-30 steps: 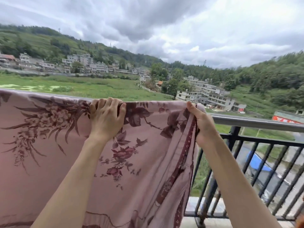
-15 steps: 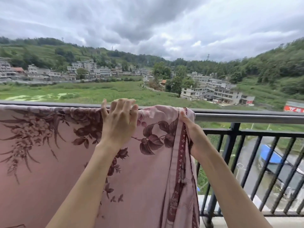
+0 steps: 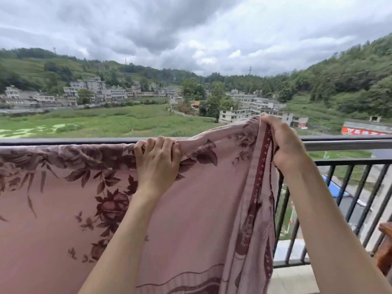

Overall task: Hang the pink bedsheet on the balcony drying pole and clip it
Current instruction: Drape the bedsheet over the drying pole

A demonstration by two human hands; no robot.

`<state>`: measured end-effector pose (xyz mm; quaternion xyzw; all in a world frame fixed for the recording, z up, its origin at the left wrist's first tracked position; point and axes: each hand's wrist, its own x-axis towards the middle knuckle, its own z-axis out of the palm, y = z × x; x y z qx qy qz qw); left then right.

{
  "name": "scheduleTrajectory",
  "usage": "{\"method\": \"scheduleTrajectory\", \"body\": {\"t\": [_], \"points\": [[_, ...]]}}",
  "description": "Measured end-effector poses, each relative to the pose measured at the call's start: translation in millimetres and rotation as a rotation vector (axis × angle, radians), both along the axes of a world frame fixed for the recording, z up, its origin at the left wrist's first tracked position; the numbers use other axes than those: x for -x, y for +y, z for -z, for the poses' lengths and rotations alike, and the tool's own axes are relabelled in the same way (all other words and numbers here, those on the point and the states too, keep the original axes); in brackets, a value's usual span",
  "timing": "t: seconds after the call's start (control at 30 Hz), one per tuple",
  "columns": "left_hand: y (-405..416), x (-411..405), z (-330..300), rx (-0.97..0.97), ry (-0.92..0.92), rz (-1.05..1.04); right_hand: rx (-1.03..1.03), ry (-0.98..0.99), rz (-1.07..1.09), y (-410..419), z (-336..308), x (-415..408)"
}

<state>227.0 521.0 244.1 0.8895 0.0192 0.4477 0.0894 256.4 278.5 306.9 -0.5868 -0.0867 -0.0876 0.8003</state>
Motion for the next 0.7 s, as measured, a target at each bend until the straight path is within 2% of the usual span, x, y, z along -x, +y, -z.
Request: {"method": "scheduleTrajectory", "body": {"t": [0.1, 0.17, 0.23, 0.37, 0.47, 0.53, 0.6, 0.7], "points": [[-2, -2, 0, 0.038, -0.004, -0.011, 0.038, -0.009, 0.029, -25, 26, 2], [-6, -4, -1, 0.077, -0.008, -0.019, 0.061, 0.069, -0.006, -26, 54, 5], [-9, -4, -1, 0.111, -0.016, -0.027, 0.000, 0.135, 0.000, -25, 69, 9], [-8, -1, -1, 0.121, -0.037, -0.009, -0.099, 0.034, 0.047, -39, 68, 4], [-12, 6, -5, 0.113, 0.023, -0.055, -0.219, 0.023, 0.124, -66, 58, -5], [-29, 9, -13, 0.184, 0.063, -0.095, -0.265, 0.022, 0.137, -83, 56, -12], [-62, 8, -22, 0.220, 0.050, -0.058, -0.209, 0.027, 0.074, -92, 56, -20], [-125, -2, -27, 0.117, -0.001, 0.087, -0.101, 0.058, -0.103, -100, 59, -28]]}}
